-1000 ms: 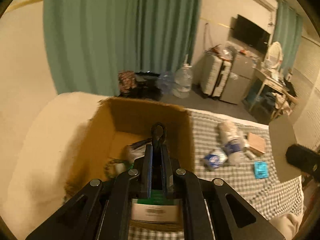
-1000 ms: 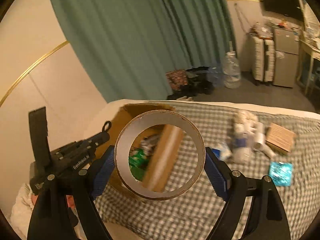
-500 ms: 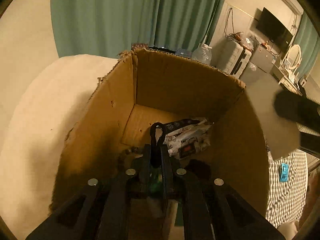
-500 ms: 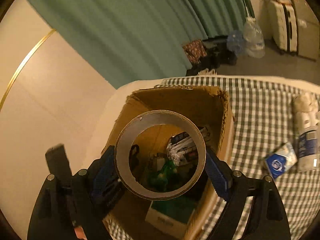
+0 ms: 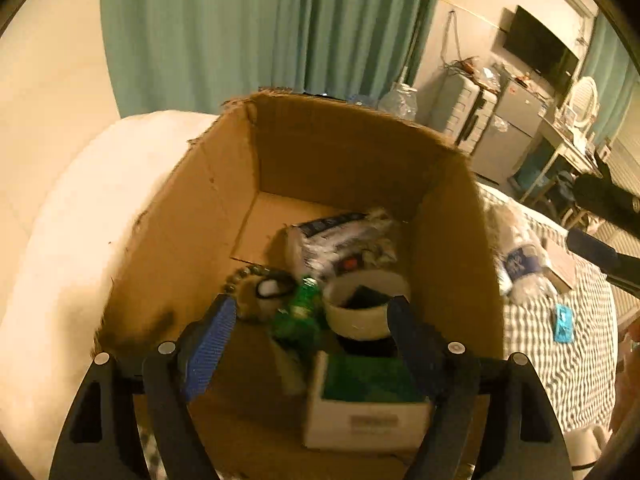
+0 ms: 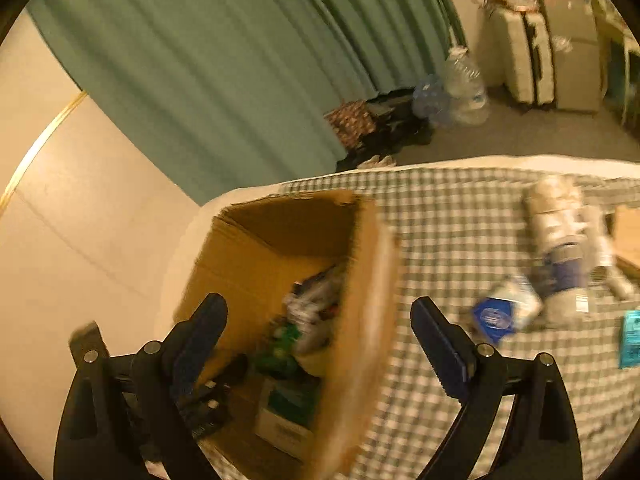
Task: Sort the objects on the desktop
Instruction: 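Open both grippers to drop the hair tie and tape roll into the box, then grasp the blue Vinda tissue pack with the left gripper while the right grasps the teal blister pack, then carry the tissue pack and blister pack over the cardboard box with both grippers, then open both grippers to drop the tissue pack and blister pack into the box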
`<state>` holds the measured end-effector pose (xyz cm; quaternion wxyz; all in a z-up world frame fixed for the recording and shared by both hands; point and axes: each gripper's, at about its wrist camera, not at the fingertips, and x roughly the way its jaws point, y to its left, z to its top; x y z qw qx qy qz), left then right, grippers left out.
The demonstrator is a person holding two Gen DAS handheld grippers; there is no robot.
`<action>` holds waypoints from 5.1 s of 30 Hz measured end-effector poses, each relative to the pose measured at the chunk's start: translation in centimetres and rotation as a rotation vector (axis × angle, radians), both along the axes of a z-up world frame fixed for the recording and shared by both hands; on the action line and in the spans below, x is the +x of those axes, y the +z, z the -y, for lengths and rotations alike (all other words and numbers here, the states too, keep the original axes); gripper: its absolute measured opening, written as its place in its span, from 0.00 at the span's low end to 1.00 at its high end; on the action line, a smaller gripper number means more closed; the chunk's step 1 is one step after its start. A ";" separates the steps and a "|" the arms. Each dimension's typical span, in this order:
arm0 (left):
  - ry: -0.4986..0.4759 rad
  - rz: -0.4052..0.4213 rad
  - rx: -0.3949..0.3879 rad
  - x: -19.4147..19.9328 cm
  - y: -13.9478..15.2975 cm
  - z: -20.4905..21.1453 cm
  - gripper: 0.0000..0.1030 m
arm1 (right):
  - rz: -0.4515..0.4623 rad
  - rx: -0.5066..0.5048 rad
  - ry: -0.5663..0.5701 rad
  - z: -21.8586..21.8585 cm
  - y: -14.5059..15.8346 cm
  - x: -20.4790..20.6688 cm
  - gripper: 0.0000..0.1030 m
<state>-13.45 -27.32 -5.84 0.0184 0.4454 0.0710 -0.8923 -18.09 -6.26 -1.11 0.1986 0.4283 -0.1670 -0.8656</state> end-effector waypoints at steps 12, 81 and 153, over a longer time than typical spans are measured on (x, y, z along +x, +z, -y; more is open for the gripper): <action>-0.106 -0.071 0.009 3.9 3.7 -11.0 0.94 | -0.061 0.135 -0.191 -14.1 3.3 7.9 0.91; -0.497 0.016 -0.246 -7.3 -11.7 -24.6 0.66 | 0.159 0.422 -0.315 -29.4 -18.5 2.0 0.98; -0.208 -0.029 -0.072 1.2 -0.2 3.3 0.94 | 0.047 0.101 0.241 9.4 0.0 -3.8 0.96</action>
